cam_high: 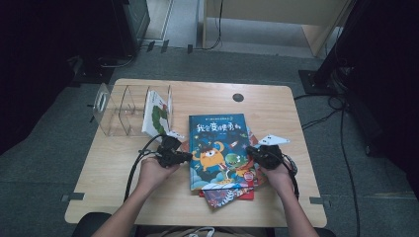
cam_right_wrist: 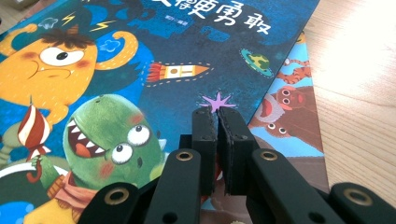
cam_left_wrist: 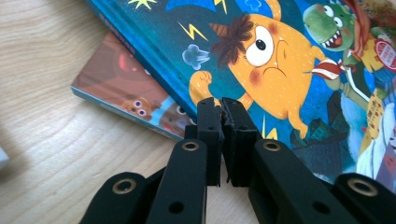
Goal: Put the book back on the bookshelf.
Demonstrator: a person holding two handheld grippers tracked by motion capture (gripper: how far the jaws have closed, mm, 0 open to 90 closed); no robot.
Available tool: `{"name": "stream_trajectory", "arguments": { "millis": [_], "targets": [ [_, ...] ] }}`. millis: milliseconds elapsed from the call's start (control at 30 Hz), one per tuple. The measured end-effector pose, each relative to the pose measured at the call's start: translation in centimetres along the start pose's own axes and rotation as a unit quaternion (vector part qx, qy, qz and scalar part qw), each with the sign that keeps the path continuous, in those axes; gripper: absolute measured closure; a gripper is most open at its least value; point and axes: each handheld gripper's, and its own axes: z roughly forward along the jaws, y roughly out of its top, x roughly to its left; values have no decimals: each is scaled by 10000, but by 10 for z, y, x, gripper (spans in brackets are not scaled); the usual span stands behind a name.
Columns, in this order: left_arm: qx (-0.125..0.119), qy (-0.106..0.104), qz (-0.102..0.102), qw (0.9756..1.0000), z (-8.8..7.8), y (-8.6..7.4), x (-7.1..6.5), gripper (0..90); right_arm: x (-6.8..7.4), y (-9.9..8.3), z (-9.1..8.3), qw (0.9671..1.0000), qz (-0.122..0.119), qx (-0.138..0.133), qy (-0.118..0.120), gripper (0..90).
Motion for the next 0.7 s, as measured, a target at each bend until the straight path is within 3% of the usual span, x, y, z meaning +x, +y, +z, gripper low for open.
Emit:
{"name": "stream_trajectory", "arguments": {
  "millis": [400, 700],
  "targets": [
    [-21, -151, 104, 9998, 5, -7, -17, 875, -4, 2, 2, 9999, 65, -36, -82, 852],
    [-27, -266, 352, 9990, 13, -11, -38, 871, -10, 2, 1, 9995, 258, -21, -187, 870]
  ]
}}
